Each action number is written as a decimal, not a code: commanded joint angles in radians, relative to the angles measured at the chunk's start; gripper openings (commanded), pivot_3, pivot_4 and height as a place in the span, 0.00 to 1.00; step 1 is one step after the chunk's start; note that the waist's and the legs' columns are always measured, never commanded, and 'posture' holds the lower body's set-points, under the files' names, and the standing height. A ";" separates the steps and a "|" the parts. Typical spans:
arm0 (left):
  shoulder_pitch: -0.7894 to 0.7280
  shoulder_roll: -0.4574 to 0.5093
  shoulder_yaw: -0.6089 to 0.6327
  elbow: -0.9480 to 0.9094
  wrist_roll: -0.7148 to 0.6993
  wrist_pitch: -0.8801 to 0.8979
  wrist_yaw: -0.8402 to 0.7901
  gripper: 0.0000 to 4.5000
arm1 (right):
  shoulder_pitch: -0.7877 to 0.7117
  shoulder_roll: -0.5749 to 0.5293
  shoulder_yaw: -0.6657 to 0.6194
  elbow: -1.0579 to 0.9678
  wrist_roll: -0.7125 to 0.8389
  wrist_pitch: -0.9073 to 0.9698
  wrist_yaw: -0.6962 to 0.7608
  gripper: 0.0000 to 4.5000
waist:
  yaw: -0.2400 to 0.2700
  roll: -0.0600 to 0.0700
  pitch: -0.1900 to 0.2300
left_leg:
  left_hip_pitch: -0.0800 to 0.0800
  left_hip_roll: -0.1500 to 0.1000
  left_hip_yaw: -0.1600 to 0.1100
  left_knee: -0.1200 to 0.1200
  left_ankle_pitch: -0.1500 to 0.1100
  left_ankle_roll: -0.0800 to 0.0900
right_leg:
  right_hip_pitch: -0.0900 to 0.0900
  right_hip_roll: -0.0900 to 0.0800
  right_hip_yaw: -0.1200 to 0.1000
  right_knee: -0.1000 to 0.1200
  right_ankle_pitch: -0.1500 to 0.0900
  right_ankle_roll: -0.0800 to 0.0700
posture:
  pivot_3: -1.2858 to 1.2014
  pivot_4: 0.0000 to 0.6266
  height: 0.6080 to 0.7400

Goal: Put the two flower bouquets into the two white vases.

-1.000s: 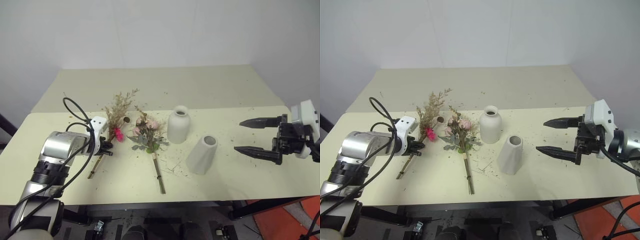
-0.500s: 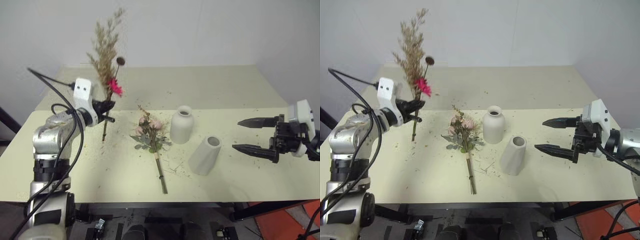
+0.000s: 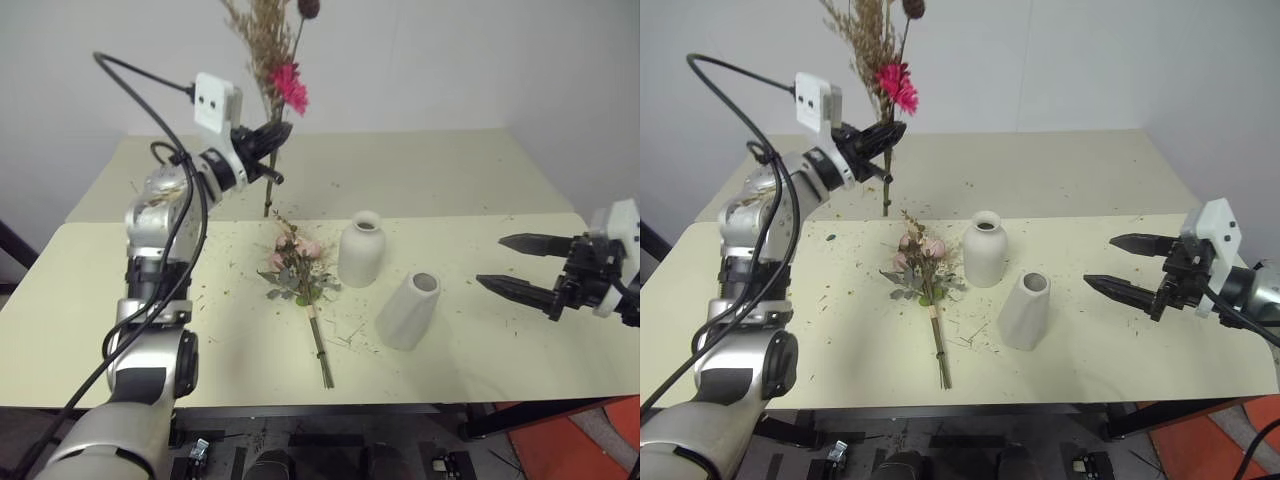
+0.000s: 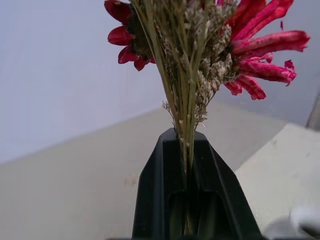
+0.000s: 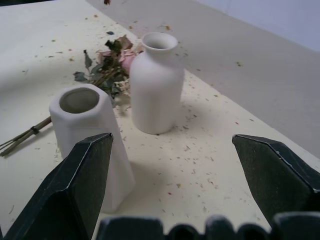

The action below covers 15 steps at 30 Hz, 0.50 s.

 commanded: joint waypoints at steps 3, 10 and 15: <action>-0.113 -0.076 -0.003 0.094 -0.028 -0.071 -0.070 0.00 | 0.022 0.013 -0.074 -0.061 0.029 0.003 -0.031 1.00 | -0.003 0.000 0.000 | 0.001 0.000 0.000 0.000 0.000 0.000 | 0.001 0.000 0.000 0.000 0.000 0.000 | 0.52 0.24 1.00; -0.168 -0.188 0.019 0.137 -0.079 -0.120 -0.142 0.00 | 0.075 0.042 -0.112 -0.122 0.039 0.011 -0.062 1.00 | -0.007 -0.001 0.001 | 0.001 0.000 0.000 0.000 0.000 0.000 | 0.001 0.001 0.000 -0.001 0.000 0.000 | 0.52 0.24 1.00; -0.190 -0.233 0.035 0.180 -0.105 -0.158 -0.164 0.00 | 0.104 0.045 -0.141 -0.148 0.050 0.021 -0.074 1.00 | -0.006 -0.001 0.001 | 0.002 0.000 0.000 0.000 0.000 0.000 | 0.002 0.001 0.000 0.000 0.000 0.001 | 0.52 0.24 1.00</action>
